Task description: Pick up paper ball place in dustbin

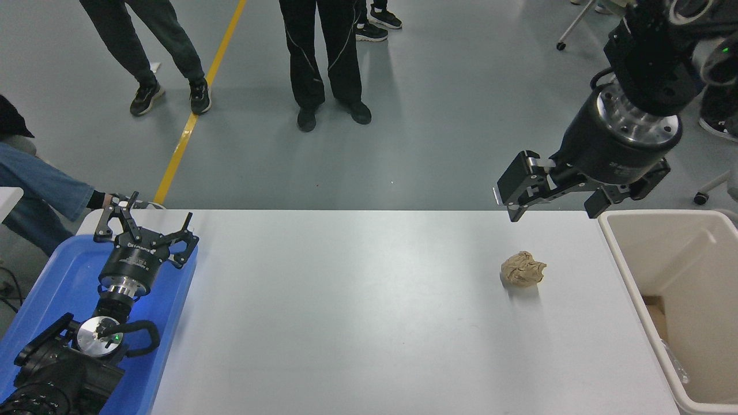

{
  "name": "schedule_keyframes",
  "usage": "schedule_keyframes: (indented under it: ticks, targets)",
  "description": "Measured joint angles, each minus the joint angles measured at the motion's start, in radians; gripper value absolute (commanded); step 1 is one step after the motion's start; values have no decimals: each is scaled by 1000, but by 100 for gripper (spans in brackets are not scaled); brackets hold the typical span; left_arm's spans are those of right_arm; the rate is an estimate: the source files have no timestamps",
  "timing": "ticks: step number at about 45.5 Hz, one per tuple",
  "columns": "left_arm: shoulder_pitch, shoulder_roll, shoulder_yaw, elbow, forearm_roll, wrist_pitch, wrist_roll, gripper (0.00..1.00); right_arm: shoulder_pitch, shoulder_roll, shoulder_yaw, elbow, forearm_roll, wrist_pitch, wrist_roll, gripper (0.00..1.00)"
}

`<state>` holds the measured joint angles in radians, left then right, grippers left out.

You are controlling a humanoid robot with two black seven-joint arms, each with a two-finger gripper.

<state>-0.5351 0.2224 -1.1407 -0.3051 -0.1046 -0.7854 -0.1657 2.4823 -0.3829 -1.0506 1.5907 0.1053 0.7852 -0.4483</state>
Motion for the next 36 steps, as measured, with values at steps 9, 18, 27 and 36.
schedule_keyframes:
  ticks: [9, 18, 27, 36]
  targets:
    - [-1, 0, 1, -1, 0, 0, 0, 99, -76, 0, -4, -22, 1, -6, -12, 100]
    - [-1, 0, 2, -1, 0, 0, 2, 99, -243, -12, 50, -172, 1, -50, -14, 100]
    - [-2, 0, 2, -2, 0, 0, 2, 99, -454, -4, 174, -386, 2, -85, -13, 100]
    - [-2, 0, 2, -1, 0, 0, 3, 99, -659, 48, 281, -597, 2, -99, -11, 100]
